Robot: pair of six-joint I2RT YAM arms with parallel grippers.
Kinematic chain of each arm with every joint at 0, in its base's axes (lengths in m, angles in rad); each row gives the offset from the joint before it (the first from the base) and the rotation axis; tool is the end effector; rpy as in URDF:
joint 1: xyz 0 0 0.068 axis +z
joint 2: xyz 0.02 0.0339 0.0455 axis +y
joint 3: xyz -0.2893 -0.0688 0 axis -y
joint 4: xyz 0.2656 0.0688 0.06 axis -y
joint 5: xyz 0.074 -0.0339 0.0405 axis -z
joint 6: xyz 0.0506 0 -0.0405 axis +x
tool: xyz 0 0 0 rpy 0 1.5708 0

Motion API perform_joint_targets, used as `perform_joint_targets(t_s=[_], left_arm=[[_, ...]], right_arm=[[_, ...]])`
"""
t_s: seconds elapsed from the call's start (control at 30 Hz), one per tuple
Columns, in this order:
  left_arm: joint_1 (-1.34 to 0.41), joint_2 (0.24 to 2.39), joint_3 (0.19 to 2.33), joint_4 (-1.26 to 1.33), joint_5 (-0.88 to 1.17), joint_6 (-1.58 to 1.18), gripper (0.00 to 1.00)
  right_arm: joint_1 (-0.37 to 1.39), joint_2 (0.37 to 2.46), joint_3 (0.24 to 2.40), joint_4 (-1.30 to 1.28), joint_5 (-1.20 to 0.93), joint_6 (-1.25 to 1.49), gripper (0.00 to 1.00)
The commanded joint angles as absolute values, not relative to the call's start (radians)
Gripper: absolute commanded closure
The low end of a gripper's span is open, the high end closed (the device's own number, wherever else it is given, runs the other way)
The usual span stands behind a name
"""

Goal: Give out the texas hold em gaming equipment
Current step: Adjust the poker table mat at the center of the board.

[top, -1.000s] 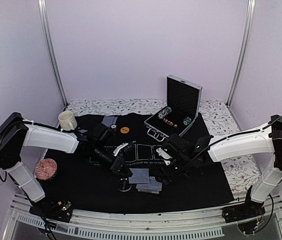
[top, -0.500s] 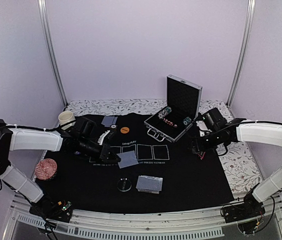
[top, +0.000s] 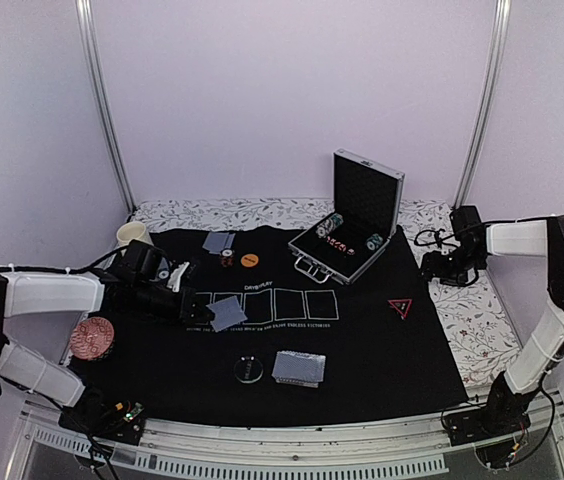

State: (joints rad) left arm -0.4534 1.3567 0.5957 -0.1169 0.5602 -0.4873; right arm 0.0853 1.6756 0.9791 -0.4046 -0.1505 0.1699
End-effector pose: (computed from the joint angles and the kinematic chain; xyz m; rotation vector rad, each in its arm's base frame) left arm 0.2282 -0.1411 0.1666 0.2228 2.5682 -1.0770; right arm 0.3467 0.0373 0.1662 0.0651 2.6806 0.2821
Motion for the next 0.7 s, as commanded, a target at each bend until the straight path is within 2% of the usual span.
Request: perform_joint_targets(t_s=[0.0, 0.13, 0.27, 0.47, 0.6, 0.67], left_arm=[[-0.425, 1.311, 0.572, -0.100, 0.524, -0.491, 1.00], [-0.401, 1.279, 0.555, -0.100, 0.513, -0.483, 1.00], [-0.389, 1.277, 0.560, -0.110, 0.519, -0.475, 1.00], [-0.380, 1.266, 0.567, -0.120, 0.509, -0.463, 1.00], [-0.373, 1.267, 0.562, -0.120, 0.506, -0.462, 1.00], [-0.371, 1.267, 0.561, -0.120, 0.502, -0.463, 1.00]], right_arm=[[0.070, 1.783, 1.041, -0.373, -0.156, 0.128, 0.29], [0.057, 1.845, 1.063, -0.364, -0.204, 0.116, 0.34], [0.056, 1.860, 1.058, -0.353, -0.320, 0.109, 0.49], [0.055, 1.830, 1.028, -0.344, -0.385, 0.121, 0.60], [0.052, 1.821, 1.015, -0.345, -0.386, 0.127, 0.78], [0.048, 1.816, 1.012, -0.349, -0.363, 0.131, 0.90]])
